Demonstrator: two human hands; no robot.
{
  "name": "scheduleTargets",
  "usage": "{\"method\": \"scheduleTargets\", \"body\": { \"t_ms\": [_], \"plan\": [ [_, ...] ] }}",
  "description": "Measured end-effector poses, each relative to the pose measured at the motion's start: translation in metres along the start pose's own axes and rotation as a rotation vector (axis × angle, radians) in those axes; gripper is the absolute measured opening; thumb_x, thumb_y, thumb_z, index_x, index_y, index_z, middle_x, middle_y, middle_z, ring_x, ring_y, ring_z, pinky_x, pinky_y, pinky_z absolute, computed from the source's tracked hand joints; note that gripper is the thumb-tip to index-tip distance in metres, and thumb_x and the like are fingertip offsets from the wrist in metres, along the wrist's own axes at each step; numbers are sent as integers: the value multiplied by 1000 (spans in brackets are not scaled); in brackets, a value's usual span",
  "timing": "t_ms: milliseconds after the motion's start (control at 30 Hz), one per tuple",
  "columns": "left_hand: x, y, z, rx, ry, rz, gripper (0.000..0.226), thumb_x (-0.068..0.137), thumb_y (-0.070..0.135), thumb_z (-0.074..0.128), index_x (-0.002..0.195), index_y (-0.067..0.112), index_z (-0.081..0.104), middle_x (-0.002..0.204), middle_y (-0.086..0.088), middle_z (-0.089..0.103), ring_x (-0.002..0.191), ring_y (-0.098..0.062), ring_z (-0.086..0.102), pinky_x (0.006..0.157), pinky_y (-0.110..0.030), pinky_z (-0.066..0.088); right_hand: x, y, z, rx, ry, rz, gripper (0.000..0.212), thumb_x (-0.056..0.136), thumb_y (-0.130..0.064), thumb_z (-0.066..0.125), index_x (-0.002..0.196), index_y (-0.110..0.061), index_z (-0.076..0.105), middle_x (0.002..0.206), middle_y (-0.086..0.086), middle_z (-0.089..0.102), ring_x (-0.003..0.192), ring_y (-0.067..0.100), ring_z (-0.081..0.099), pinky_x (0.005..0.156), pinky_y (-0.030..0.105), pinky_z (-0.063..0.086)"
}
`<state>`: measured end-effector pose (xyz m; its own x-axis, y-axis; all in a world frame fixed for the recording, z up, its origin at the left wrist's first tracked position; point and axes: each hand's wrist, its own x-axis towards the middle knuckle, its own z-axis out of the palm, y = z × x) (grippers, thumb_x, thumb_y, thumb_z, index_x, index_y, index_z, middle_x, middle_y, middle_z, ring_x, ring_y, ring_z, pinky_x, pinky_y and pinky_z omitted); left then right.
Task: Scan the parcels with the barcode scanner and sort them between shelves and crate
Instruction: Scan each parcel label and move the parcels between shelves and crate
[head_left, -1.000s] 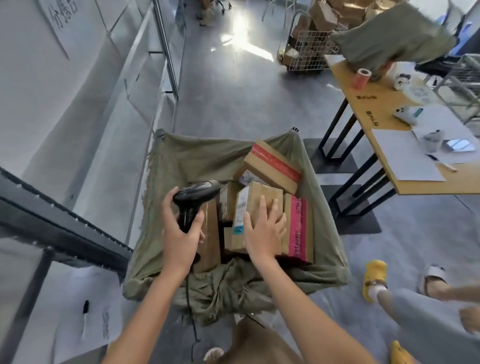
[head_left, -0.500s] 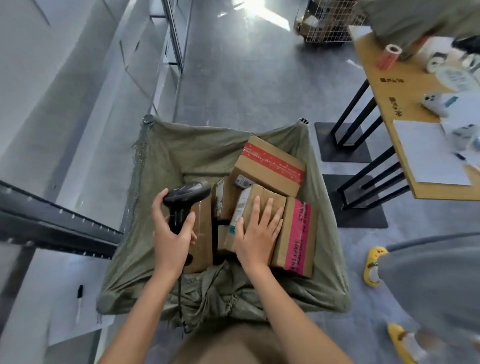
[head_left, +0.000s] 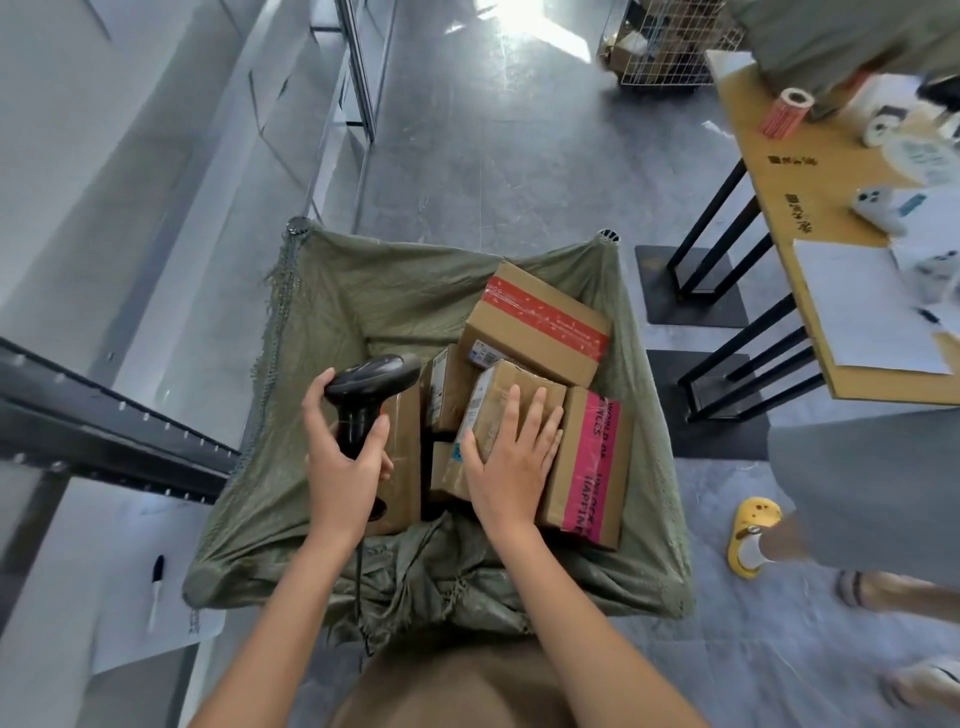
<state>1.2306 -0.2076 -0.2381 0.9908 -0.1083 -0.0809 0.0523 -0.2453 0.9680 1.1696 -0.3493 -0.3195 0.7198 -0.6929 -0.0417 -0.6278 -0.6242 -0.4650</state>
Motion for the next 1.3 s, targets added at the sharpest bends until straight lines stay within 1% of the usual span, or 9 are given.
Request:
{"method": "scheduleTargets", "body": {
  "t_ms": [100, 200, 300, 433, 600, 833, 933, 1100, 1300],
  "plan": [
    [-3, -1, -2, 3, 5, 7, 66, 96, 7, 65, 147, 35, 32, 111, 27, 56, 55, -18, 60, 60, -31, 56, -1, -1, 1, -3, 4, -4, 87, 94, -58, 50, 160, -18, 10, 167, 16, 3, 152, 40, -5, 123, 52, 2],
    [-6, -2, -3, 6, 16, 14, 65, 96, 8, 64, 147, 34, 32, 114, 39, 50, 53, -15, 59, 59, -26, 55, -1, -2, 1, -7, 12, -4, 89, 93, -59, 52, 160, -18, 11, 167, 17, 3, 152, 42, -5, 123, 54, 3],
    [-10, -3, -3, 2, 26, 23, 65, 96, 9, 65, 147, 35, 33, 129, 22, 46, 53, -15, 59, 58, -24, 55, 0, -4, 0, -9, 12, -2, 92, 91, -60, 54, 160, -17, 11, 166, 17, 2, 152, 44, -4, 122, 54, 2],
    [-13, -5, -4, -2, 32, 37, 64, 96, 8, 65, 146, 34, 34, 129, 25, 44, 53, -15, 58, 58, -25, 55, 1, -7, -1, -39, 23, 0, 97, 88, -62, 58, 160, -15, 15, 166, 19, 5, 151, 47, 0, 120, 53, 1],
    [-13, -8, -6, 2, 51, 44, 64, 96, 9, 65, 145, 36, 34, 144, 4, 42, 53, -16, 59, 57, -25, 55, 3, -9, -1, -36, 4, -4, 100, 86, -63, 61, 160, -15, 14, 166, 19, 3, 150, 48, -1, 121, 55, 6],
    [-13, -12, -6, -6, 72, 45, 64, 96, 9, 65, 144, 38, 33, 144, -9, 47, 51, -15, 59, 55, -22, 53, 4, -11, -3, -4, 11, 16, 93, 84, -54, 65, 158, -13, 25, 166, 17, 12, 149, 49, 9, 116, 58, 24],
    [-14, -13, -5, -3, 83, 44, 64, 96, 9, 65, 144, 39, 33, 146, -9, 44, 51, -14, 60, 55, -22, 54, 5, -10, -5, 8, 31, 18, 92, 82, -52, 66, 156, -12, 29, 164, 17, 17, 147, 50, 16, 113, 59, 29],
    [-16, -12, -5, 1, 92, 43, 64, 96, 8, 65, 146, 35, 33, 149, -2, 40, 51, -14, 59, 56, -22, 54, 4, -7, -7, 58, 23, -10, 92, 79, -50, 69, 155, -12, 33, 163, 16, 21, 146, 47, 18, 115, 59, 27],
    [-16, -14, -5, -1, 91, 38, 65, 96, 7, 64, 145, 36, 32, 144, -11, 45, 51, -14, 59, 55, -21, 53, -7, -8, -8, 91, -19, -68, 92, 79, -51, 69, 155, -14, 33, 166, 13, 14, 148, 41, 14, 119, 56, 19]
  ]
}}
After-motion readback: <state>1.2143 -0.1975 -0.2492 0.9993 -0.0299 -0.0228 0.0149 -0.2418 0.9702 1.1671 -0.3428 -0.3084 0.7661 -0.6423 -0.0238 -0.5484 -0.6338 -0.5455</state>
